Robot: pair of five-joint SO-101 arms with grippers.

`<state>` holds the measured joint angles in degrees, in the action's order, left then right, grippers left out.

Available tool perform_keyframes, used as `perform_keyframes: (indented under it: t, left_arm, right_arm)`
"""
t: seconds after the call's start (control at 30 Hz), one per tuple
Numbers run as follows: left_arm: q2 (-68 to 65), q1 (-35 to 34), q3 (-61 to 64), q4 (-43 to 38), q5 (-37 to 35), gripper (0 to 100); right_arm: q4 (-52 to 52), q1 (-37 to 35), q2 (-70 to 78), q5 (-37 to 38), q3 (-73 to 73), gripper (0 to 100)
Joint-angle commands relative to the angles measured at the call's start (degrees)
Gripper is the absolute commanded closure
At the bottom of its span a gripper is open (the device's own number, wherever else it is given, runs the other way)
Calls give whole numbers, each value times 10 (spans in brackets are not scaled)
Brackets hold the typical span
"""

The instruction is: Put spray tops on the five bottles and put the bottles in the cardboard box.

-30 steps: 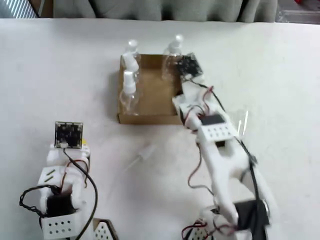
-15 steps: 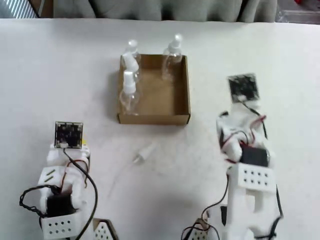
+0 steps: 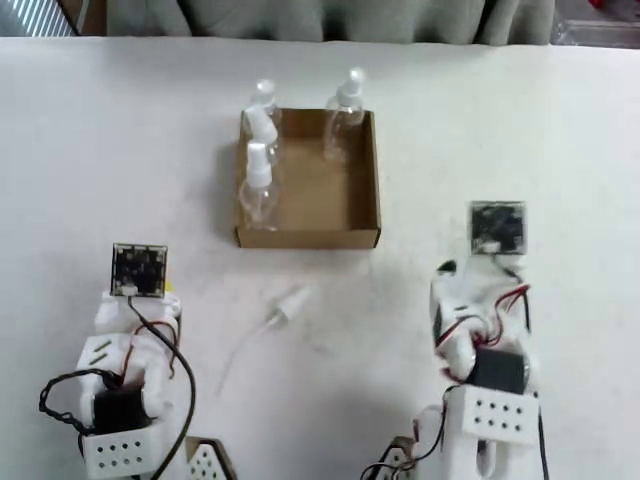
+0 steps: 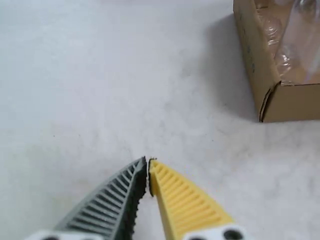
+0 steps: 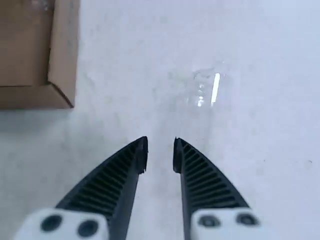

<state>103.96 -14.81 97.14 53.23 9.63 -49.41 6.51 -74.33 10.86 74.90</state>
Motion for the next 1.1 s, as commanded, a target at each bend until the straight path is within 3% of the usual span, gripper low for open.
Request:
perform_keyframes:
  t: [0.0, 0.17, 0.37, 0.53, 0.8, 0.9, 1.07]
  left_arm:
    - [7, -1, -1, 2, 7, 980]
    - [7, -1, -1, 0, 7, 980]
    - [7, -1, -1, 0, 7, 980]
    - [7, 0, -1, 0, 7, 980]
    - [7, 0, -1, 2, 7, 980]
    - [7, 0, -1, 1, 7, 980]
    - [7, 0, -1, 2, 7, 980]
  right_arm:
    - [15, -5, -50, 3, 28, 935]
    - [62, 55, -86, -104, 60, 934]
    - [65, 45, -69, -122, 7, 837]
    - [19, 43, 1, -133, -59, 941]
    - [57, 80, 150, 15, -109, 947]
    - [61, 120, 217, 106, -203, 947]
    - [-24, 145, 404, 157, -433, 947]
